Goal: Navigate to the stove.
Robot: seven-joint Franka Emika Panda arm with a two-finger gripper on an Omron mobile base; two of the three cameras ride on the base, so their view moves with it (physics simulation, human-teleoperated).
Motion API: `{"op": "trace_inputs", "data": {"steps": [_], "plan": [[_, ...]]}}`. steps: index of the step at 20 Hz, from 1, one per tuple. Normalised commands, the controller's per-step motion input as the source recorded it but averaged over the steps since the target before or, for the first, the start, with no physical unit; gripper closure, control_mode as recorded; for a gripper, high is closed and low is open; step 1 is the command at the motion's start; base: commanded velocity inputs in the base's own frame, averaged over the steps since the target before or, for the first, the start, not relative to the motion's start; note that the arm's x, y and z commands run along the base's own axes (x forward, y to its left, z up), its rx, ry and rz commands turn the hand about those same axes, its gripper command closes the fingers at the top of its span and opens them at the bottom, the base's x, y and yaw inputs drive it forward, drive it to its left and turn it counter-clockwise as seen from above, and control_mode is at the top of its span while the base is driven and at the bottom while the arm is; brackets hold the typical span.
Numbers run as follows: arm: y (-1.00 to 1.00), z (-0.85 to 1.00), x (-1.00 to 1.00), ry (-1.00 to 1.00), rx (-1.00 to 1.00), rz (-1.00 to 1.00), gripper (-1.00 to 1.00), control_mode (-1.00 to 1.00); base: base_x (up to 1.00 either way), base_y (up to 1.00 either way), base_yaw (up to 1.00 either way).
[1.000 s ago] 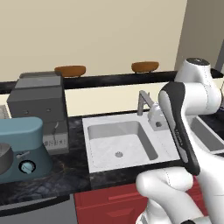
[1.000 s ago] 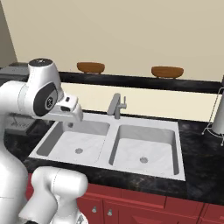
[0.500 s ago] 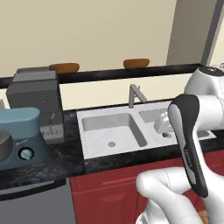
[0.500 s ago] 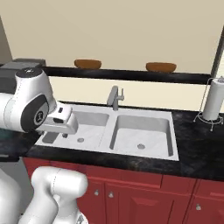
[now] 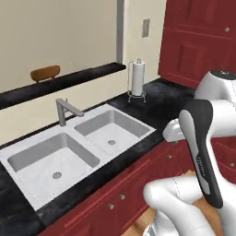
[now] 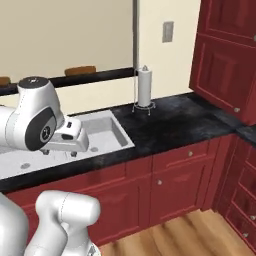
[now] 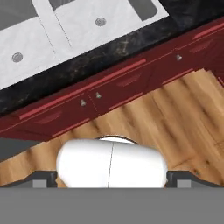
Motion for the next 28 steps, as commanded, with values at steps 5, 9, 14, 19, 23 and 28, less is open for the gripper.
{"op": "trace_inputs", "data": {"steps": [5,9,14,19,23,28], "plan": [[0.00,0.00,0.00,0.00,0.00,0.00,-1.00,1.00,-0.03,-0.02,-0.99],[0.00,0.00,0.00,0.00,0.00,0.00,-1.00,1.00,-0.03,0.00,-1.00],[0.00,0.00,0.00,0.00,0.00,0.00,-1.00,1.00,-0.05,0.00,-1.00],[0.00,0.00,0.00,0.00,0.00,0.00,-1.00,1.00,-0.01,0.00,-1.00],[0.00,0.00,0.00,0.00,0.00,0.00,-1.00,1.00,0.03,-0.19,-0.89],[0.00,0.00,0.00,0.00,0.00,0.00,-1.00,1.00,0.66,-0.54,-0.19]]}}
